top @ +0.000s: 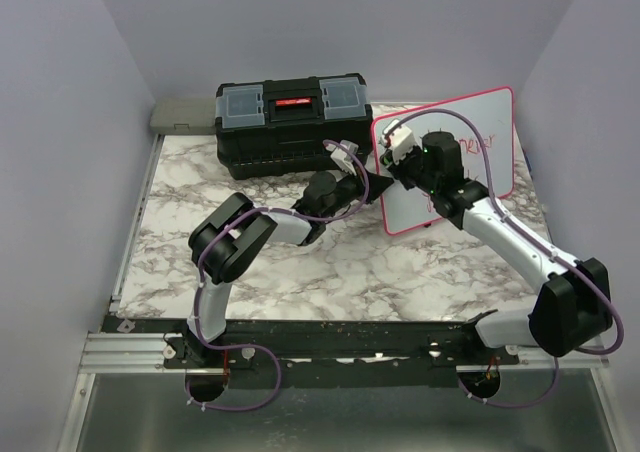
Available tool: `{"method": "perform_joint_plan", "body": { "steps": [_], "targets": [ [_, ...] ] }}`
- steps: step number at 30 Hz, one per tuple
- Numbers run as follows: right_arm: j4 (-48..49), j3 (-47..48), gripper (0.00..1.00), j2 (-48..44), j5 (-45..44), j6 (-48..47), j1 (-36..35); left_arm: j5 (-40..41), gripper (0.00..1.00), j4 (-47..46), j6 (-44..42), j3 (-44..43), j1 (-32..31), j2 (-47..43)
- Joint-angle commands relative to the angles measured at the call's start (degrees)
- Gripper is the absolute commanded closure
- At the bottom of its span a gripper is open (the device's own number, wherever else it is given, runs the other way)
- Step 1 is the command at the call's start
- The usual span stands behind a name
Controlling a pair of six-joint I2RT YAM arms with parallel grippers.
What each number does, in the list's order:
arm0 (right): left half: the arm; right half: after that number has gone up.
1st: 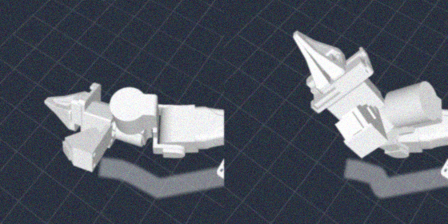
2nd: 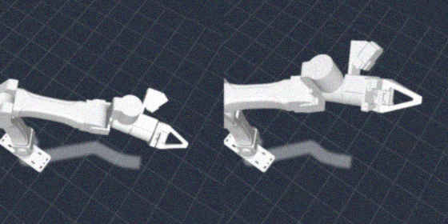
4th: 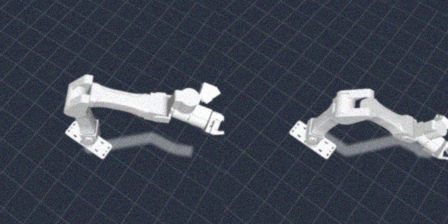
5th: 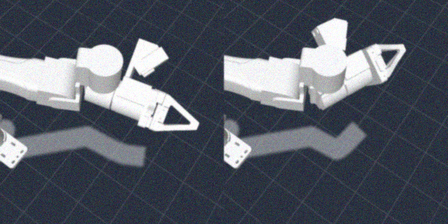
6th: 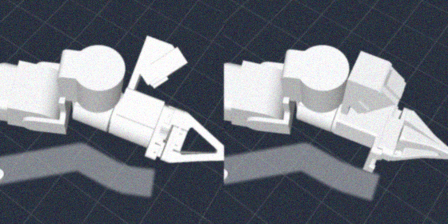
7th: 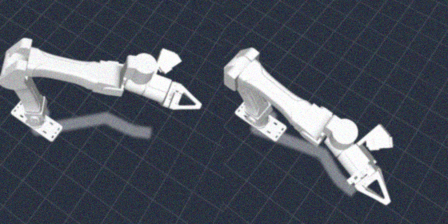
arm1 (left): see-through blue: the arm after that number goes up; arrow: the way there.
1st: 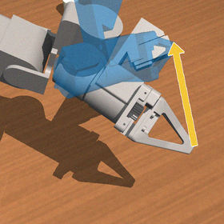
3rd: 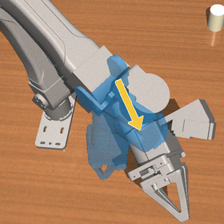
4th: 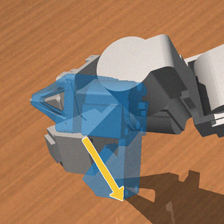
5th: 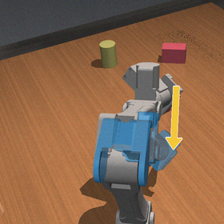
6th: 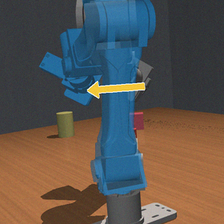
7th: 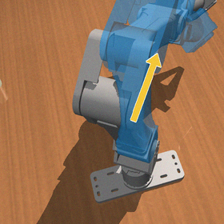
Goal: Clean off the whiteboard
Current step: Erase the whiteboard at the whiteboard stand.
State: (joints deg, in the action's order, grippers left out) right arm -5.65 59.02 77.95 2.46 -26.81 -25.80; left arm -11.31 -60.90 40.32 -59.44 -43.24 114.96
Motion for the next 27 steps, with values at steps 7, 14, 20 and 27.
{"method": "perform_joint_plan", "body": {
  "steps": [7, 14, 20, 27],
  "targets": [
    [4.05, -4.46, 0.99, -1.77, 6.59, 9.47, 10.53, -2.05, 1.00, 1.22, -7.28, 0.69, -0.26, -0.96],
    [5.74, 1.04, 0.99, 2.80, 13.71, 11.32, 10.44, -2.16, 1.00, 1.83, -6.74, 0.16, -0.33, -0.79],
    [5.76, 2.30, 0.99, 2.38, 15.68, 12.20, 8.05, -2.43, 1.00, 3.06, -7.09, -0.48, -0.35, -0.79],
    [2.57, 3.56, 0.99, 3.05, 16.92, 11.06, 5.15, -2.54, 1.00, 3.42, -7.09, -1.04, -0.35, -0.61]
  ]
}}
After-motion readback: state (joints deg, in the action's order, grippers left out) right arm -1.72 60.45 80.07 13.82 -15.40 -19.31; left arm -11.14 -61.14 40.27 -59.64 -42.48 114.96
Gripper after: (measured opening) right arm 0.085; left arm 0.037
